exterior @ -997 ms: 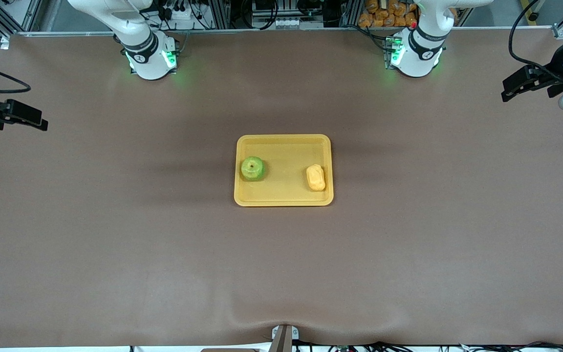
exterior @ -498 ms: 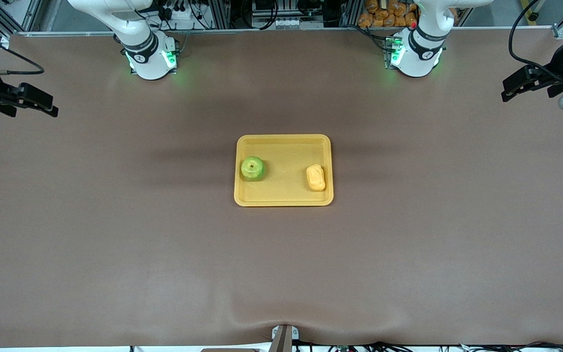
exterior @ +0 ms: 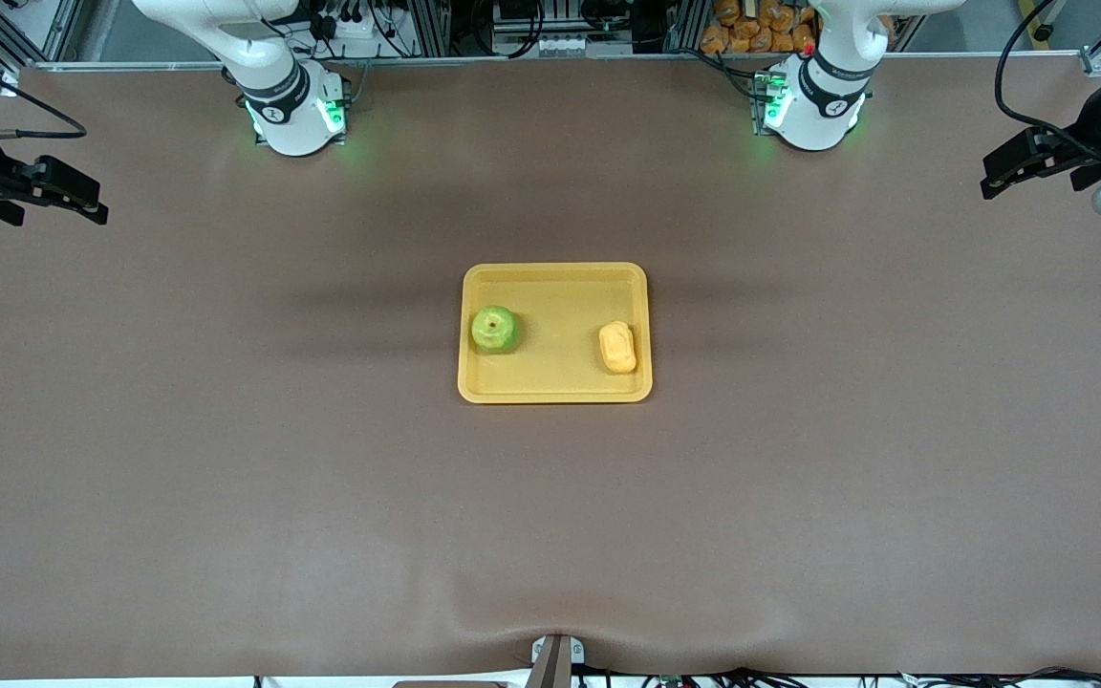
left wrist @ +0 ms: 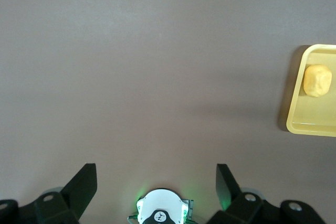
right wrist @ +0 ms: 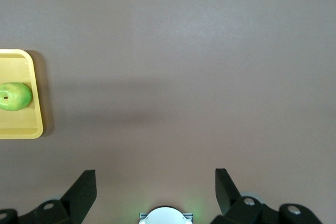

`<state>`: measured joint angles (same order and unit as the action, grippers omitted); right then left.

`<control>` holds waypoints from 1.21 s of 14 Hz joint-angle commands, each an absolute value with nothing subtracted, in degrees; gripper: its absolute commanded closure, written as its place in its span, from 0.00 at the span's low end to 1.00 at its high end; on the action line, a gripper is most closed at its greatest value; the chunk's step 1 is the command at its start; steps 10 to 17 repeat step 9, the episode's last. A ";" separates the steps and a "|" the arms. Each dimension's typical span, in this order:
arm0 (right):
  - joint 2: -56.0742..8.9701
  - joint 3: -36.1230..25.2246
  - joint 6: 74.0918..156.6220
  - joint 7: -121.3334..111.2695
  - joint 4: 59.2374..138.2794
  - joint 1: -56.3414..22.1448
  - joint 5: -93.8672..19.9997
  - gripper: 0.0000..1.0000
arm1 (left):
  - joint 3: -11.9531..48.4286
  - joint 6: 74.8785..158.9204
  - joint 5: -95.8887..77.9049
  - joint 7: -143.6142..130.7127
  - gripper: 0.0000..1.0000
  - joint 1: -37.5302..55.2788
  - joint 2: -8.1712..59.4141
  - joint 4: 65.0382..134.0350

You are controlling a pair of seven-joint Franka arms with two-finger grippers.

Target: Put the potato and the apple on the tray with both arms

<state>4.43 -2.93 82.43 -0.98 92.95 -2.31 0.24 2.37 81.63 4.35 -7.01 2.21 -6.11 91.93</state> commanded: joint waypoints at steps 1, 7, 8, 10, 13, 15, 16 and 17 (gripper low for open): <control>5.71 -2.29 82.97 -1.93 93.96 -1.49 0.79 0.00 | 2.46 81.82 4.48 -6.15 0.00 1.85 -6.68 91.93; 5.63 -2.29 83.06 -1.93 93.78 -1.41 0.70 0.00 | 2.46 82.18 4.57 -6.06 0.00 1.93 -6.24 91.85; 5.54 -2.29 83.06 -1.93 93.69 -1.32 0.70 0.00 | 2.46 82.18 4.57 -6.06 0.00 1.93 -6.24 91.85; 5.36 -2.29 82.71 -1.85 93.43 -1.32 0.70 0.00 | 2.46 82.18 4.57 -6.06 0.00 1.93 -6.24 91.85; 5.36 -2.29 82.71 -1.85 93.43 -1.32 0.70 0.00 | 2.46 82.18 4.57 -6.06 0.00 1.93 -6.24 91.85; 5.36 -2.29 82.71 -1.85 93.43 -1.32 0.70 0.00 | 2.46 82.18 4.57 -6.06 0.00 1.93 -6.24 91.85; 5.36 -2.29 82.71 -1.85 93.43 -1.32 0.70 0.00 | 2.46 82.18 4.57 -6.06 0.00 1.93 -6.24 91.85; 5.36 -2.29 82.71 -1.85 93.43 -1.32 0.70 0.00 | 2.46 82.18 4.57 -6.06 0.00 1.93 -6.24 91.85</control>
